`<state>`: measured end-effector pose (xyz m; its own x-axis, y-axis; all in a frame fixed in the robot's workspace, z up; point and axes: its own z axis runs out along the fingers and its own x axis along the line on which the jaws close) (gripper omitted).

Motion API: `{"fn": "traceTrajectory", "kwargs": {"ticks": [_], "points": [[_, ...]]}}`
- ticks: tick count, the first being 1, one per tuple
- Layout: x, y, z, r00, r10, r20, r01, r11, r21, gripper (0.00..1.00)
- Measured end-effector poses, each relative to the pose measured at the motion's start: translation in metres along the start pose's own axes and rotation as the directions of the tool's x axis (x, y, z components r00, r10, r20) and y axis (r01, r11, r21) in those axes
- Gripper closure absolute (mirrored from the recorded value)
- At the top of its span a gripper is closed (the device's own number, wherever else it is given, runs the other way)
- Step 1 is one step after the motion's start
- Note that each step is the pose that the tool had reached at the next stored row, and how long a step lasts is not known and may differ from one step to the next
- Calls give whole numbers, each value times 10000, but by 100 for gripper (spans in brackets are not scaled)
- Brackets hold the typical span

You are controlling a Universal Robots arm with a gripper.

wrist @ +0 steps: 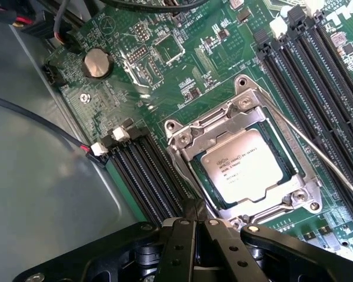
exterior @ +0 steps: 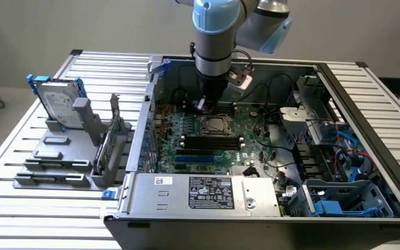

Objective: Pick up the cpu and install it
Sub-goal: 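Close the cpu cover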

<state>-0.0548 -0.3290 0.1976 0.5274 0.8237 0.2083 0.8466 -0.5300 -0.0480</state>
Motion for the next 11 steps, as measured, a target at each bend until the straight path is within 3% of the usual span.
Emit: {"fn": "traceTrajectory", "kwargs": {"ticks": [11], "points": [[27,44,4,10000,42,-2,-42,10000,-9,89]]}}
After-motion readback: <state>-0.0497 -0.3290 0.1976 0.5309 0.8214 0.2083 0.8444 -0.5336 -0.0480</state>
